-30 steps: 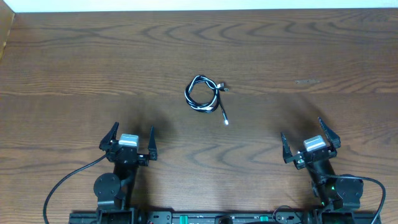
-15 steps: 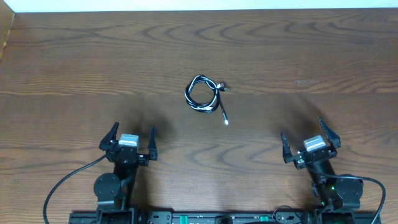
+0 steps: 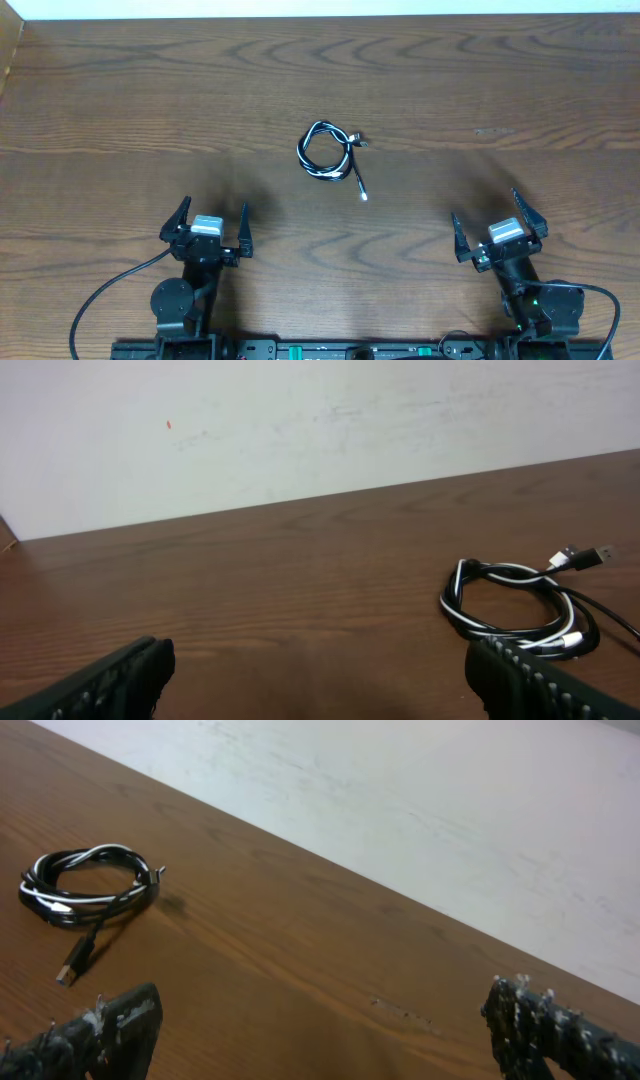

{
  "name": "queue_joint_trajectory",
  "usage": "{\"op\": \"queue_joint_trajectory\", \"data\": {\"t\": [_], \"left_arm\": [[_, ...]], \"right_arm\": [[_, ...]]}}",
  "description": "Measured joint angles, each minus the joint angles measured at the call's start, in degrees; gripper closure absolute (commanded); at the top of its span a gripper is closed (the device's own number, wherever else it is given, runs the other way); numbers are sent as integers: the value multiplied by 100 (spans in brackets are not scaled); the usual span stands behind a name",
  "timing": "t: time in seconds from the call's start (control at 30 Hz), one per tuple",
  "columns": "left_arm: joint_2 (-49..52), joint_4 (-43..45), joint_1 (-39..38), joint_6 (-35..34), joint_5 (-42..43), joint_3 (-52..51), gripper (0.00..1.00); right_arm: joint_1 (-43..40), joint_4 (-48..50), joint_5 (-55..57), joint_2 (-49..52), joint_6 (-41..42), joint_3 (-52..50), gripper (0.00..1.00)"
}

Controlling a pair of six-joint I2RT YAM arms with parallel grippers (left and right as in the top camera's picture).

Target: Untangle cables

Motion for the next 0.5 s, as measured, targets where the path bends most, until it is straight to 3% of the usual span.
{"op": "queue_joint_trajectory", "data": {"t": [0.5], "left_arm": [[39, 2, 0, -2, 409, 22, 2]], "right_arm": [[0, 44, -61, 0, 164, 0, 1]]}}
